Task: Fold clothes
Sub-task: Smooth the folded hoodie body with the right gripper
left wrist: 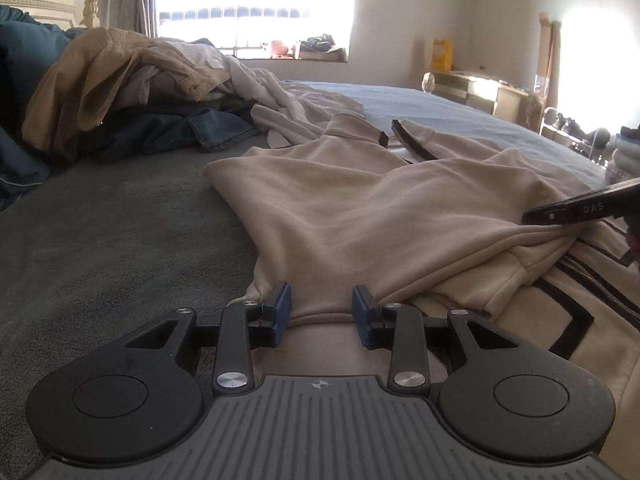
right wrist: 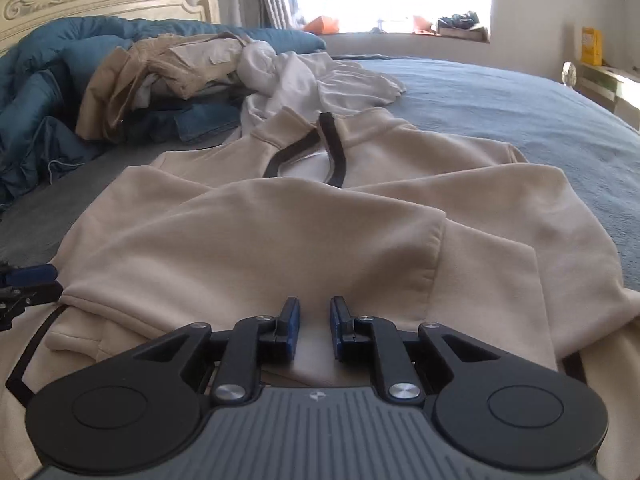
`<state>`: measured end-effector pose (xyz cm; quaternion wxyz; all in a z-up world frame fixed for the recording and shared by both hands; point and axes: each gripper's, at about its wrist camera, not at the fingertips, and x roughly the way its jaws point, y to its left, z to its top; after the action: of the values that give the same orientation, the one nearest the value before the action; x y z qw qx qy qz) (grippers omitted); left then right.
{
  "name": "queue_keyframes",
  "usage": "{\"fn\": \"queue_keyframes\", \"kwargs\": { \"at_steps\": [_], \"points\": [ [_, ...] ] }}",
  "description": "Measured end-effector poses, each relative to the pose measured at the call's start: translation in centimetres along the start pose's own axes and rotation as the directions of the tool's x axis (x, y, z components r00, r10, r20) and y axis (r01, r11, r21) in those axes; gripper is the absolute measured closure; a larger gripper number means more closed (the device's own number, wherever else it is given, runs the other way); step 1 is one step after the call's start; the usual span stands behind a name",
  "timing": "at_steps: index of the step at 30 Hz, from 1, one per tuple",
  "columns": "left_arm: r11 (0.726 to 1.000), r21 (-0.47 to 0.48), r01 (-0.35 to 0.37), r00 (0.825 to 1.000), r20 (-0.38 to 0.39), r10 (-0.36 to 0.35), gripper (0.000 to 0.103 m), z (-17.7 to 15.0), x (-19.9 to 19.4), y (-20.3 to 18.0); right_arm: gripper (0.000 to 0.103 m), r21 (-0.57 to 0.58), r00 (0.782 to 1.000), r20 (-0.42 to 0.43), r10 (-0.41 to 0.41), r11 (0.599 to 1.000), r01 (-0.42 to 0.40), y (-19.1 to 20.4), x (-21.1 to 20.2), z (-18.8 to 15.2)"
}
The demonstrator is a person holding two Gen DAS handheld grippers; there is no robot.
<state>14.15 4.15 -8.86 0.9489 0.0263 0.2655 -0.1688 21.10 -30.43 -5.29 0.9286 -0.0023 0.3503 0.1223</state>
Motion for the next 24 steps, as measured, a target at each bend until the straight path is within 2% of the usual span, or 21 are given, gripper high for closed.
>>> {"fn": "queue_keyframes", "kwargs": {
  "at_steps": [1,3,7,9,10,11,13,15,16,19,21,22,23,24],
  "points": [
    [1.0,0.002,-0.001,1.0,0.007,0.001,0.069,-0.1,-0.1,0.0,0.083,0.003,1.0,-0.008,-0.025,1.0,0.025,0.4,-0.6,0.7],
    [1.0,0.004,-0.007,1.0,0.024,0.006,0.069,-0.5,-0.1,-0.2,0.083,-0.021,1.0,0.027,0.012,1.0,-0.011,1.9,-1.2,2.1],
    [1.0,-0.026,0.01,0.999,0.05,-0.009,0.069,-0.9,-0.3,0.3,0.085,-0.077,0.997,0.019,0.072,0.995,-0.07,5.1,0.9,3.8],
    [0.998,-0.056,0.036,0.998,0.06,-0.033,0.069,-1.1,-0.3,0.8,0.085,-0.1,0.999,-0.032,-0.019,0.995,0.016,4.3,3.1,2.8],
    [0.996,-0.074,0.054,0.997,0.066,-0.049,0.069,-1.1,-0.3,1.2,0.088,-0.096,0.997,-0.031,-0.07,0.993,0.067,3.0,3.7,2.0],
    [0.993,-0.093,0.072,0.995,0.07,-0.066,0.069,-1.2,-0.4,1.5,0.088,-0.054,0.995,-0.021,-0.096,0.994,0.094,1.5,3.4,1.7],
    [0.985,-0.134,0.11,0.992,0.077,-0.1,0.069,-1.3,-0.4,2.3,0.103,0.07,0.993,-0.019,-0.114,0.991,0.115,-1.0,1.9,1.7],
    [0.976,-0.169,0.14,0.988,0.084,-0.128,0.069,-1.4,-0.3,2.9,0.103,0.192,0.991,-0.02,-0.132,0.972,0.134,-3.5,0.4,1.8],
    [0.975,-0.172,0.141,0.988,0.084,-0.129,0.069,-1.4,-0.3,2.9,0.095,0.205,0.994,-0.015,-0.111,0.972,0.112,-3.3,0.4,2.2],
    [0.981,-0.152,0.124,0.99,0.086,-0.112,0.069,-1.4,-0.5,2.4,0.095,0.142,1.0,0.005,0.016,0.99,-0.017,0.4,1.8,4.0],
    [0.984,-0.138,0.113,0.991,0.089,-0.101,0.068,-1.5,-0.6,2.2,0.094,0.098,0.995,0.013,0.102,0.99,-0.102,2.8,2.7,5.2],
    [0.984,-0.137,0.112,0.991,0.09,-0.1,0.068,-1.5,-0.7,2.2,0.094,0.098,0.993,-0.005,0.115,0.989,-0.114,3.4,3.7,5.5],
    [0.984,-0.14,0.114,0.99,0.092,-0.102,0.068,-1.6,-0.8,2.2,0.094,0.105,0.997,-0.037,0.073,0.992,-0.069,3.2,4.9,5.5],
    [0.982,-0.146,0.12,0.99,0.095,-0.107,0.068,-1.6,-0.8,2.4,0.095,0.104,0.999,-0.054,-0.004,0.995,0.01,2.3,5.8,5.2]
  ]
}}
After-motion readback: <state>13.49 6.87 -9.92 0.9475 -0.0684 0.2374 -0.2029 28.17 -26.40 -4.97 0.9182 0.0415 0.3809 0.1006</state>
